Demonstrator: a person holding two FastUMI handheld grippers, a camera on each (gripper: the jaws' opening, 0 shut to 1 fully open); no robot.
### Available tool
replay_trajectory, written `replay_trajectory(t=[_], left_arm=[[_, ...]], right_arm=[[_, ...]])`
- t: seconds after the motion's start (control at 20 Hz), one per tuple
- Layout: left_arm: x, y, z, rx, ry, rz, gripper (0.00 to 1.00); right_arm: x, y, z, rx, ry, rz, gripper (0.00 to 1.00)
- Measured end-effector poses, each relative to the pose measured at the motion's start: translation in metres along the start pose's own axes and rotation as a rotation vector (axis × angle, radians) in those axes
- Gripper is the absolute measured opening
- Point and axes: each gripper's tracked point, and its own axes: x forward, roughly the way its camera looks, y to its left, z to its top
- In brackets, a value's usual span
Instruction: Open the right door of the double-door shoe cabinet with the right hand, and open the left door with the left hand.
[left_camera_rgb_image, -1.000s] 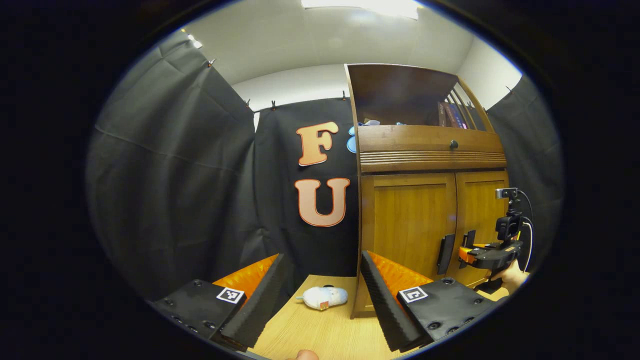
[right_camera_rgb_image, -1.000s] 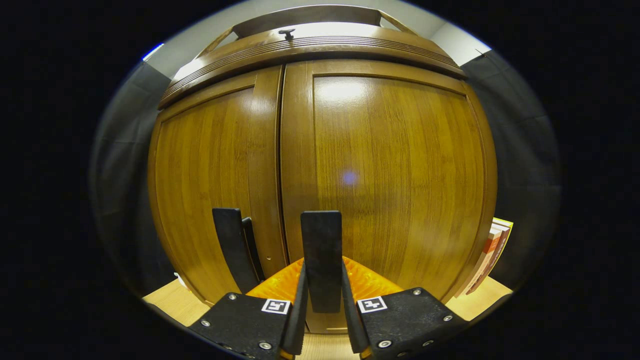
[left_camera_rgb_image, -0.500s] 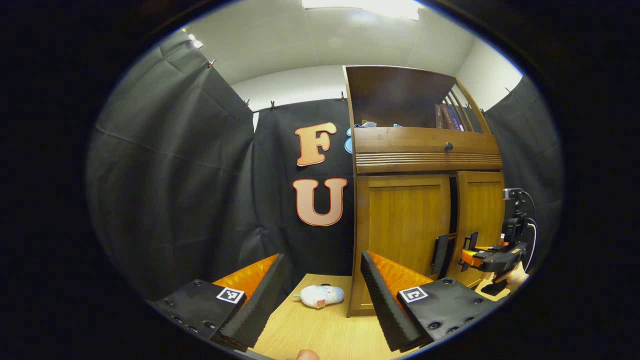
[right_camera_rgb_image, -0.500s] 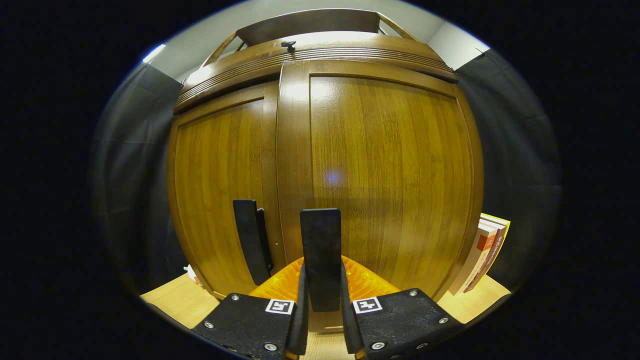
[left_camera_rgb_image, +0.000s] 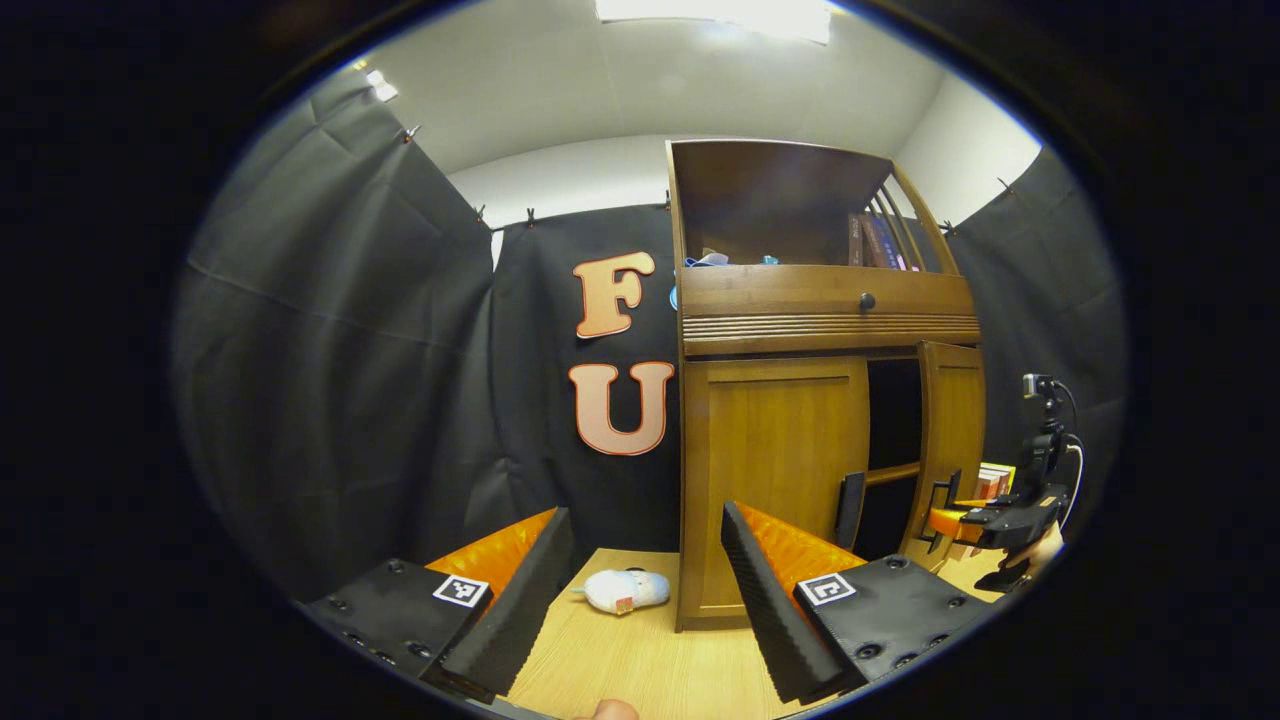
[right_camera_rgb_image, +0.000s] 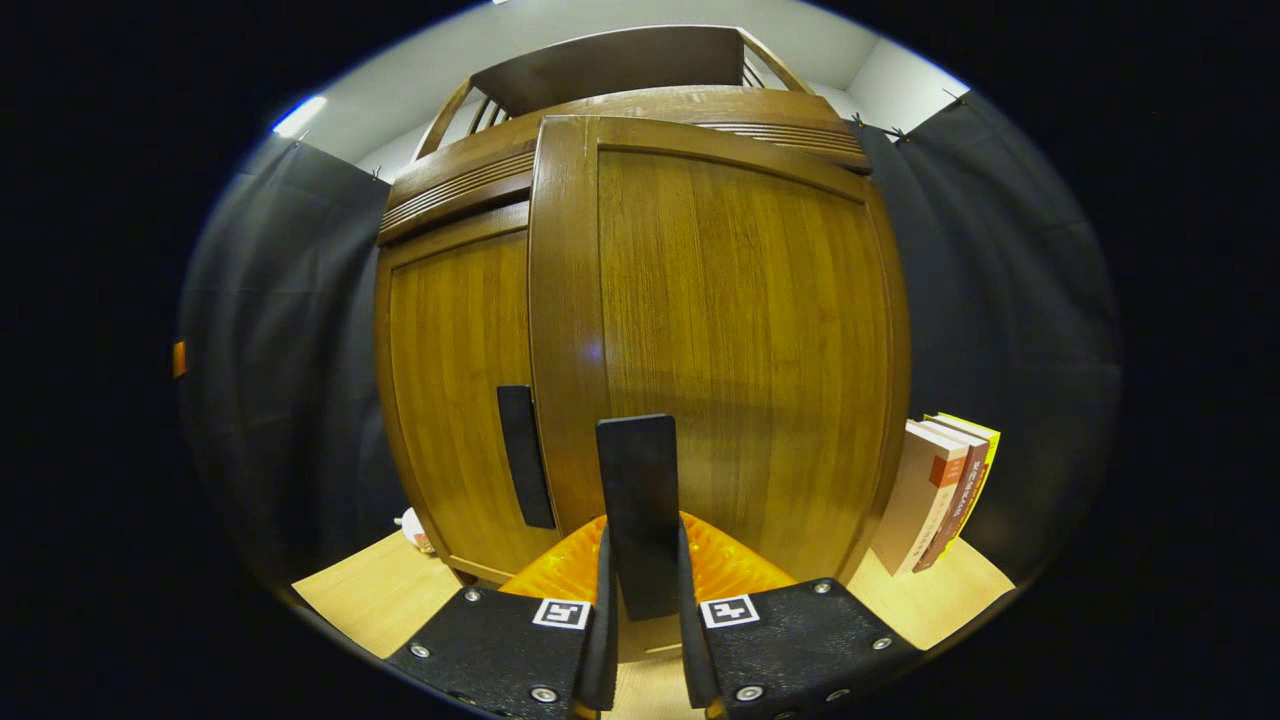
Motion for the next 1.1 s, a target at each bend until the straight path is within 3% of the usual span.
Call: replay_trajectory(t=[0.4, 0.5, 0.6, 0.65, 1.1], left_arm=[[-0.014, -0.028, -0.001, -0.02, 0.007, -0.048, 0.99], [-0.015, -0.036, -0.003, -0.024, 0.012, -0.064, 0.94], [-0.012, -0.043, -0.004, -0.028, 0.014, -0.069, 0.94], [-0.013, -0.046, -0.006, -0.028, 0.012, -0.068, 0.99], [-0.005, -0.093, -0.042, -0.048, 0.093, -0.12, 0.99]], right_arm=[[-0.056, -0.032, 0.0, 0.002, 0.002, -0.013, 0.29], [-0.068, -0.042, 0.002, -0.004, 0.002, -0.024, 0.25], [-0.078, -0.051, 0.003, -0.017, -0.005, -0.037, 0.27], [-0.083, -0.057, 0.003, -0.027, -0.008, -0.045, 0.22], [-0.112, -0.099, 0.003, -0.039, -0.021, -0.099, 0.17]])
